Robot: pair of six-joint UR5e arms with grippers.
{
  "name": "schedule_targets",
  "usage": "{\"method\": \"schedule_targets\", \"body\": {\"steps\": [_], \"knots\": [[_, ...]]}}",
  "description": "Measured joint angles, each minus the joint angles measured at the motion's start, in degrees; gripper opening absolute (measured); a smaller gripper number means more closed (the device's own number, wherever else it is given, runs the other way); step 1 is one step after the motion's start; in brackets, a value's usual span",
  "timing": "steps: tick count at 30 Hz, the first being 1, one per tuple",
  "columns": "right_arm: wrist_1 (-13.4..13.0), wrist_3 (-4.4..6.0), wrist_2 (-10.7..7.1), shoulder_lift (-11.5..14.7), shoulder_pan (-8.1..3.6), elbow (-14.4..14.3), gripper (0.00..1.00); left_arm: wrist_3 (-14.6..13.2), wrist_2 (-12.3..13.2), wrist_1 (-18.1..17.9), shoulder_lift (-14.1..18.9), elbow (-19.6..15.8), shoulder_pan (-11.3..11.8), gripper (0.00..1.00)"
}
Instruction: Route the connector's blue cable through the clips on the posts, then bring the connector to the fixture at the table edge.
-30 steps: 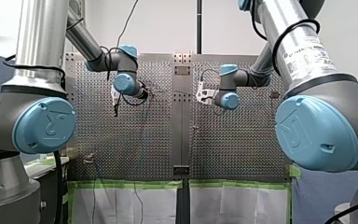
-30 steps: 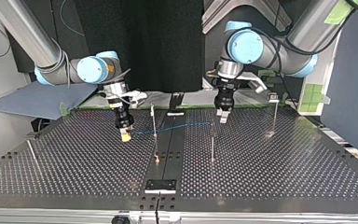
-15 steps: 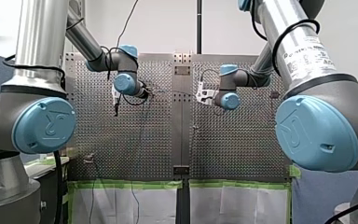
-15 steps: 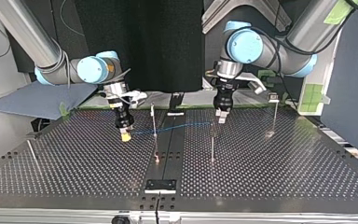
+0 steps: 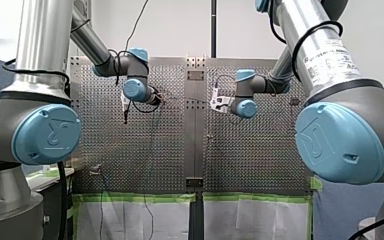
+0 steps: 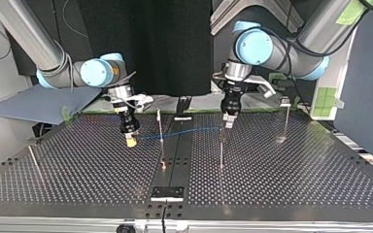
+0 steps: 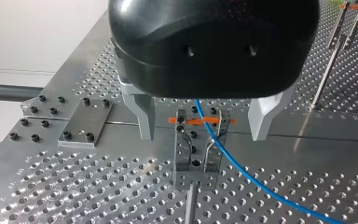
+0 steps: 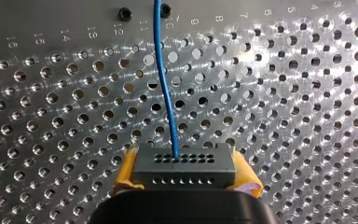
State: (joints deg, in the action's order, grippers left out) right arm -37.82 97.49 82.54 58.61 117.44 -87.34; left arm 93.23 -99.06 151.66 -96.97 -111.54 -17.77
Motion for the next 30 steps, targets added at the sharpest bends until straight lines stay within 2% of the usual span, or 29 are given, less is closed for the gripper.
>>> {"method": "schedule_targets", "body": {"steps": [5,10,16,23,30], "knots": [[0.01,0.00,0.00,-0.02,-0.04,0.01,0.00,-0.51,0.48,-0.07,0.00,0.01,-0.46,1.00],[0.01,0.00,0.00,-0.11,-0.03,-0.01,0.00,-2.18,1.51,-0.53,-0.02,0.11,-1.57,1.00],[-0.13,0.00,-0.04,-0.23,0.09,0.00,0.00,-2.97,1.39,-0.74,-0.05,0.94,-3.07,1.00],[-0.24,0.00,-0.49,-0.34,0.21,-0.02,0.00,-3.01,-0.68,-0.03,-0.67,2.80,-4.94,1.00],[-0.25,0.00,-0.52,-0.49,0.26,0.00,0.00,-2.81,-3.84,2.86,-3.57,5.93,-7.62,1.00]]}}
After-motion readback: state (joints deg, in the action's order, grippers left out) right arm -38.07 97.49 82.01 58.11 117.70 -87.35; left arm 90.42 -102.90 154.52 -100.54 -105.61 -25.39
